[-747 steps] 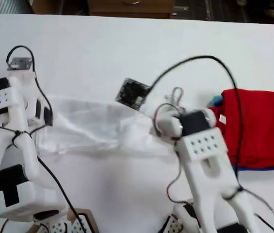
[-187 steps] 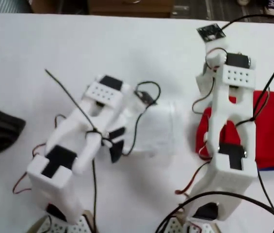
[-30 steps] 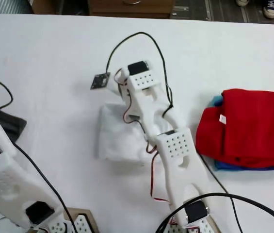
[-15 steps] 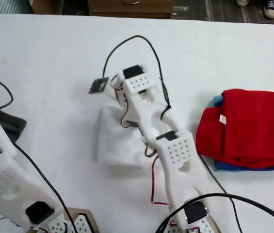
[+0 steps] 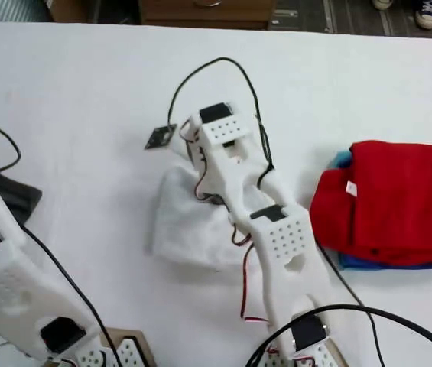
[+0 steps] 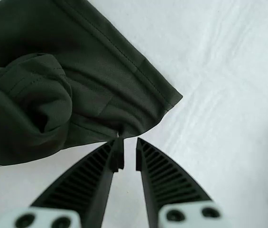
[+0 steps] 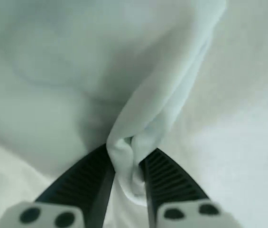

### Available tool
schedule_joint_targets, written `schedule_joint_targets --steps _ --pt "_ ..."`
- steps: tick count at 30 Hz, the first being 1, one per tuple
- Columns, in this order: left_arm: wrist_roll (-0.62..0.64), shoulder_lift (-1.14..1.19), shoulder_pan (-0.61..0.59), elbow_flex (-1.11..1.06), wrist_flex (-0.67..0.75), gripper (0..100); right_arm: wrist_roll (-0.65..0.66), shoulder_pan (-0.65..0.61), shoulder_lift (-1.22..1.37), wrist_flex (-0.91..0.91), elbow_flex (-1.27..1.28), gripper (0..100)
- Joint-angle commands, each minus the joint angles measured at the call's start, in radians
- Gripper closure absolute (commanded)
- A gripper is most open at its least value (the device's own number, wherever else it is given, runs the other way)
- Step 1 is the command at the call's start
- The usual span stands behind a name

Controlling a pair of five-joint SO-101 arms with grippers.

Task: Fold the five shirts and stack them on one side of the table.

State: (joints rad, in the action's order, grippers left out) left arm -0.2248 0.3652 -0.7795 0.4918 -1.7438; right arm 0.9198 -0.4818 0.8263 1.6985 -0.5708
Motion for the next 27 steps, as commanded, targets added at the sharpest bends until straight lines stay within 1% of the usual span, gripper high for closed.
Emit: schedule_joint_targets --steps 1,11,16,21,27 --pt "-0.012 -0.075 -0.005 0.019 0.006 92 -0.038 -0.002 -0.202 0.016 0.017 97.8" --pt "-0.012 -0.075 -0.003 0.019 0.005 92 -0.052 -0.054 -0.544 0.013 0.399 97.8" --pt "-0.012 -0.075 -0.003 0.019 0.002 92 -0.052 -0.036 -0.673 0.013 0.423 97.8" --pt "-0.012 -0.075 -0.003 0.019 0.002 92 -0.112 -0.024 -0.782 0.013 0.44 97.8" --pt "-0.012 -0.077 -0.003 0.019 0.0 92 -0.11 -0.025 -0.765 -0.021 0.493 97.8"
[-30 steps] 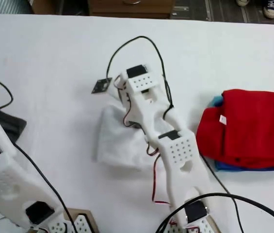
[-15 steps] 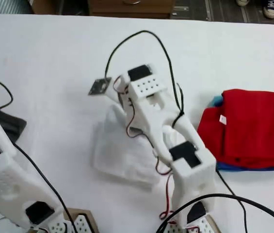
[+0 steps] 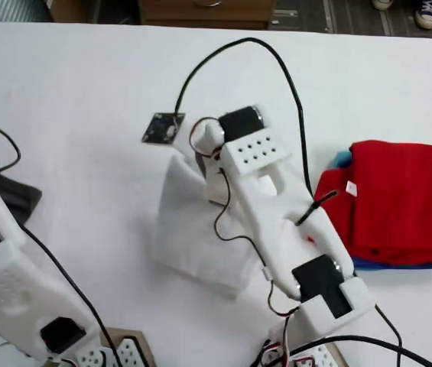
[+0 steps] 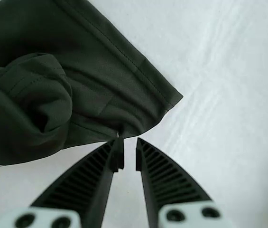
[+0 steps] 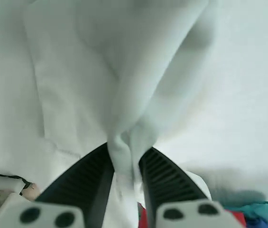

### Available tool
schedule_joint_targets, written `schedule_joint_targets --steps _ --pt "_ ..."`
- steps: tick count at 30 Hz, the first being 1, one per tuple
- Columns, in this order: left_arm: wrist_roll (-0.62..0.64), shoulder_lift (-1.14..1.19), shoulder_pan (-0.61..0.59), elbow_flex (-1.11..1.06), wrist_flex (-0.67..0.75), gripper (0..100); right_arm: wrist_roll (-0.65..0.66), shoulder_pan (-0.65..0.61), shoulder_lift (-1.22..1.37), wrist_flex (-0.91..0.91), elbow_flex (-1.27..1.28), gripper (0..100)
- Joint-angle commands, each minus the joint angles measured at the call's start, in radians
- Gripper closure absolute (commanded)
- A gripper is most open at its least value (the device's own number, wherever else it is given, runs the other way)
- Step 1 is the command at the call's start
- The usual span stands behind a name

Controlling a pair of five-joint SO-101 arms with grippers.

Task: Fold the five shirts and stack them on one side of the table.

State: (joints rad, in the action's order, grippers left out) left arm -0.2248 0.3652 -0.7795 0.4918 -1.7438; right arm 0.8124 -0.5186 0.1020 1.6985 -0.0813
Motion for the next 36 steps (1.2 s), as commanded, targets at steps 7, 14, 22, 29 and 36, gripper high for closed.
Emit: schedule_joint_targets --steps 7,14,22,29,36 --pt "-0.037 -0.077 -0.003 0.019 0.0 92 -0.002 0.064 -0.033 -0.031 0.0 97.8" --pt "-0.04 -0.075 -0.003 0.019 0.006 92 -0.031 0.076 -0.214 -0.033 0.0 97.8" --pt "-0.04 -0.069 0.044 0.012 0.002 92 -0.064 0.082 -0.481 -0.007 0.0 97.8" --pt "-0.038 -0.075 0.095 0.012 0.002 92 -0.114 0.196 -0.591 -0.001 0.006 97.8" --pt "-0.018 -0.075 0.109 0.018 0.006 92 -0.18 0.3 -0.685 -0.001 0.006 97.8"
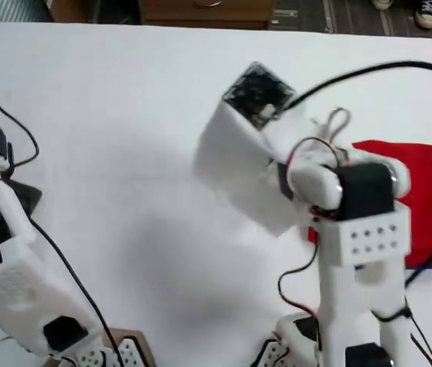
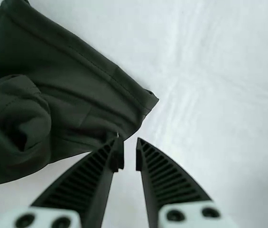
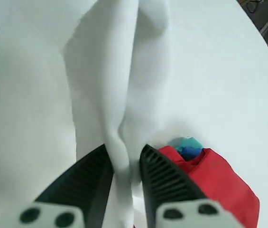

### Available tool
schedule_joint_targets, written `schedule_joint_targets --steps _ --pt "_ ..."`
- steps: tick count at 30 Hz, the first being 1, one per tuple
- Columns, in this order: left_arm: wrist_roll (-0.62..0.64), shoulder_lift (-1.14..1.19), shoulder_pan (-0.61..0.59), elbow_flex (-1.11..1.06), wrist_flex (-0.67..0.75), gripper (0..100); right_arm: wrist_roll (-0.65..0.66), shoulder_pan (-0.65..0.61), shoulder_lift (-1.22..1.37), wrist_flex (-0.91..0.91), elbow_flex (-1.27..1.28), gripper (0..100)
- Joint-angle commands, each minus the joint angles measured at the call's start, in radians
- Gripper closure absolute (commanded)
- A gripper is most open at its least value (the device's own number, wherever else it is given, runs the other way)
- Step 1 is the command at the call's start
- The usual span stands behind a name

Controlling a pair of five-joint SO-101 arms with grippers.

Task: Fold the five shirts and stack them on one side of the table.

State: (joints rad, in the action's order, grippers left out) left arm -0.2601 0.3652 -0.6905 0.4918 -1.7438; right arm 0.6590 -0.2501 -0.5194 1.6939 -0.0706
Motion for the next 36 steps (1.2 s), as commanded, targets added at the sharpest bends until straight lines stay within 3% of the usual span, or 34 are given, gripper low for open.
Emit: schedule_joint_targets --steps 1,9,19,36 --pt "0.029 -0.075 0.021 0.018 0.005 92 -0.041 0.044 -0.073 0.004 -0.005 97.8" --pt "0.038 -0.075 0.06 0.018 0.005 92 -0.14 0.117 -0.119 0.01 -0.003 97.8" --pt "0.04 -0.075 0.124 0.016 0.002 92 -0.097 0.309 -0.119 -0.001 0.061 97.8" --pt "0.04 -0.075 0.15 0.012 0.0 92 0.002 0.688 -0.113 -0.351 0.368 97.8"
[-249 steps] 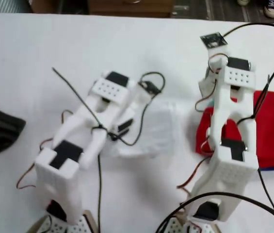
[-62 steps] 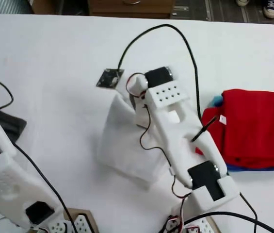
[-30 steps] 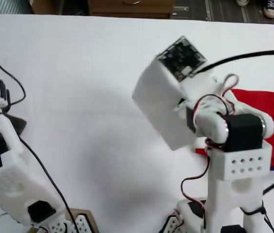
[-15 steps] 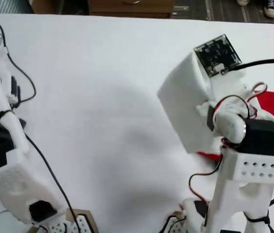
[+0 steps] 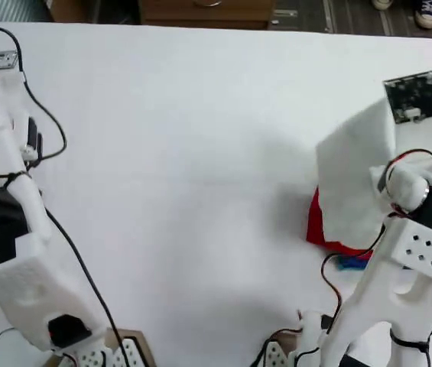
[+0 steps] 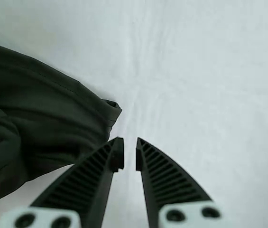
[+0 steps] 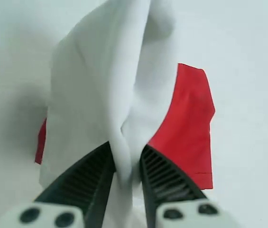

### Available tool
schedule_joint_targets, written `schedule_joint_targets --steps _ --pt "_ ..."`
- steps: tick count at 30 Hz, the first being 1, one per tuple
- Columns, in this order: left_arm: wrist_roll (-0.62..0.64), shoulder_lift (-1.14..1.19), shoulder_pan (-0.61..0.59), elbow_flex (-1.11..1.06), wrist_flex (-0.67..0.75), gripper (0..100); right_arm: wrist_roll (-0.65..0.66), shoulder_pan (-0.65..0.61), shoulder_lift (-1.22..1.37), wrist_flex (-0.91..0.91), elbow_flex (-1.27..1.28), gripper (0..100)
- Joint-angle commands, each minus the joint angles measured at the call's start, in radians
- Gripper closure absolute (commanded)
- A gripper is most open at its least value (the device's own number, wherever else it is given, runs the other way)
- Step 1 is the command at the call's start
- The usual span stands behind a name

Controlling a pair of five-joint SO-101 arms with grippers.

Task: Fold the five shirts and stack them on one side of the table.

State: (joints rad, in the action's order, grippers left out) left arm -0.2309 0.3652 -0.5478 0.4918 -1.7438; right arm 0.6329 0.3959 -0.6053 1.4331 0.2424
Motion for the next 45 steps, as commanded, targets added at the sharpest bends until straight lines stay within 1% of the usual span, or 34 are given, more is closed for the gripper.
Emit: schedule_joint_targets --steps 1,3,9,12,16,19,22,27,32,34,37,39,43,45 --pt "0.011 -0.075 0.008 0.01 -0.002 92 0.038 0.058 -0.027 -0.128 0.092 97.8" --pt "0.011 -0.075 0.008 0.01 -0.002 92 0.049 0.09 -0.027 -0.205 0.163 97.8" --pt "0.011 -0.069 0.008 0.01 -0.015 92 0.135 0.157 -0.027 -0.403 0.33 97.8" --pt "0.009 -0.069 0.006 0.01 -0.015 92 0.16 0.186 -0.027 -0.49 0.379 97.8" --pt "0.006 -0.069 0.005 0.008 -0.023 92 0.169 0.22 -0.016 -0.564 0.416 97.8" --pt "0.003 -0.069 0.005 0.008 -0.029 92 0.166 0.246 0.056 -0.591 0.416 97.8" --pt "0.003 -0.069 0.003 0.008 -0.029 92 0.163 0.277 0.168 -0.667 0.414 97.8" --pt "0.009 -0.069 0.003 0.008 -0.035 92 0.166 0.286 0.318 -0.756 0.414 97.5" --pt "0.009 -0.074 0.006 -0.018 -0.032 92 0.158 0.286 0.344 -0.786 0.413 95.9" --pt "0.009 -0.074 0.008 -0.048 -0.029 92 0.158 0.286 0.331 -0.782 0.413 89.9" --pt "0.009 -0.075 0.008 -0.074 -0.028 92 0.158 0.306 0.286 -0.771 0.414 77.9" --pt "0.009 -0.075 0.006 -0.076 -0.028 92 0.158 0.317 0.239 -0.774 0.413 73.8" --pt "0.009 -0.075 0.008 -0.073 -0.028 92 0.157 0.317 0.12 -0.768 0.414 75.6" --pt "0.009 -0.074 0.009 -0.071 -0.028 92 0.123 0.317 0.054 -0.765 0.417 76.7"
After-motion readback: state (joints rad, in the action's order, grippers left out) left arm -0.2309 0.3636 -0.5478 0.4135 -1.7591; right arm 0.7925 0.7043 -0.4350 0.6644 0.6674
